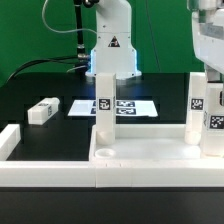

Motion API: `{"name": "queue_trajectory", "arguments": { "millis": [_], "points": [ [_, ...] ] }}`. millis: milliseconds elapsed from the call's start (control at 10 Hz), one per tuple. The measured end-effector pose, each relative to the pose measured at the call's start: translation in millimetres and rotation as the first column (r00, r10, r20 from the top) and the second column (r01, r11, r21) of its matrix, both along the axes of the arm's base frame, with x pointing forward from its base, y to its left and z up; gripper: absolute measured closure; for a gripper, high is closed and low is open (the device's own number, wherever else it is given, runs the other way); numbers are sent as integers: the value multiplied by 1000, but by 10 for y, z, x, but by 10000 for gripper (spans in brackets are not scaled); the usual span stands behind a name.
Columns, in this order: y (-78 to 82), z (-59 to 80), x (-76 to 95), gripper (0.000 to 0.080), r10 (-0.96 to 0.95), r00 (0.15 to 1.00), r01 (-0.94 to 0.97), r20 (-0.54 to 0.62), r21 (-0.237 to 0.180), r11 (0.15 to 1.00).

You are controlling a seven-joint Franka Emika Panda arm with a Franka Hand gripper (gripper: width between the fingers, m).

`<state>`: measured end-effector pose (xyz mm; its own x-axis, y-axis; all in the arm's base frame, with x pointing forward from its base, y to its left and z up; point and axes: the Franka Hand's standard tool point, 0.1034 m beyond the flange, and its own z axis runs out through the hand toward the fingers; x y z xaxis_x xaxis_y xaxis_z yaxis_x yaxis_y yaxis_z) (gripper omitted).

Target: Assemble desk

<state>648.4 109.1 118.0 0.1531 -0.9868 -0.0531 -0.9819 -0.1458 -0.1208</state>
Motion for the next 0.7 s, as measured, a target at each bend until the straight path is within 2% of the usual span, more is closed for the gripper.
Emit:
{"name": "queue_trajectory", "arguments": {
  "millis": [100,200,400,700],
  "points": [
    [-13,-14,5,151,207,978,-206,29,-32,978],
    [1,-26,4,151,399,916,-396,38,-60,916],
    [24,-33,-8,151,473,880,-470,34,-73,880],
    [4,-37,-5,151,654,756,-648,30,-106,754]
  ]
}}
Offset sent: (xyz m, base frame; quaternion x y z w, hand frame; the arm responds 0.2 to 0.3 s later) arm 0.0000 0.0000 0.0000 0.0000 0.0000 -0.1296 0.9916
